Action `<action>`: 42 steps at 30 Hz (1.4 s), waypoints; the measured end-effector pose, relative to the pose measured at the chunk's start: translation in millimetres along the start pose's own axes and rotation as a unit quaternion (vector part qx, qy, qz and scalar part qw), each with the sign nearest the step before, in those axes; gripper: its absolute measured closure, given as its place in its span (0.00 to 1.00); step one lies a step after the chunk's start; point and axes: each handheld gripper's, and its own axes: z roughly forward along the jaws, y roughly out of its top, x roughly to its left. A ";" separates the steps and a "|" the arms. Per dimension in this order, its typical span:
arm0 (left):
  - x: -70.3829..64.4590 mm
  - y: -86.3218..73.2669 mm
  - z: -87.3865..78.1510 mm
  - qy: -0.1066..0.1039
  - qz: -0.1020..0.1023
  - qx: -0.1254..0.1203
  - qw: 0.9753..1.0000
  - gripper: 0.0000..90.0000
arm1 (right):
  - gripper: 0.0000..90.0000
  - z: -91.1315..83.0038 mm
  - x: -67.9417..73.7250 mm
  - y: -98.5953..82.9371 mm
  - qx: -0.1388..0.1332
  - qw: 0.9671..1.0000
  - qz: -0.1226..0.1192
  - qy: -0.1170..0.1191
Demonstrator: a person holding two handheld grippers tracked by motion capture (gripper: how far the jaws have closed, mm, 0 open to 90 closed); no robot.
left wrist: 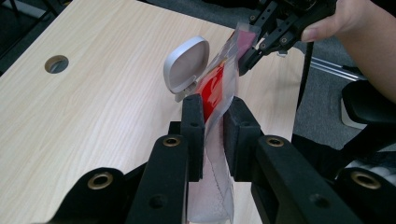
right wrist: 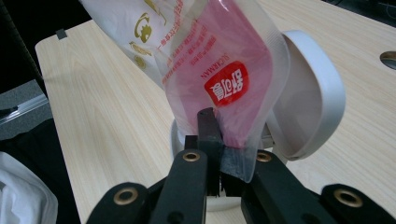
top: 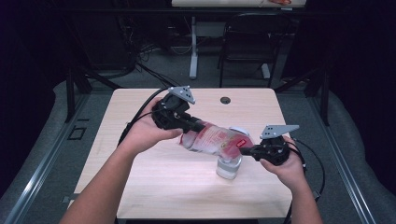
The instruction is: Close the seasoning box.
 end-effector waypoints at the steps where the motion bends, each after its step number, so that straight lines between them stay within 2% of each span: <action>1: -0.2 -0.2 -0.2 0.001 -0.001 -0.001 1.000 0.89 | 0.99 0.9 0.3 0.3 0.001 1.000 -0.001 0.000; 24: 0.1 -0.5 2.1 0.002 -0.002 -0.003 1.000 0.89 | 0.99 3.6 -2.8 -0.3 -0.008 1.000 0.010 -0.011; 31: 2.3 -4.6 1.1 0.001 -0.009 -0.006 1.000 0.88 | 0.99 0.9 -2.4 0.4 -0.007 1.000 0.005 -0.009; 37: 1.8 -5.3 0.2 0.002 -0.005 -0.006 1.000 0.88 | 0.99 0.4 -1.9 0.8 -0.006 1.000 0.004 -0.008; 42: 4.2 -10.6 -1.6 0.002 -0.014 -0.006 1.000 0.88 | 0.99 -2.3 -0.1 2.4 -0.010 1.000 0.000 -0.006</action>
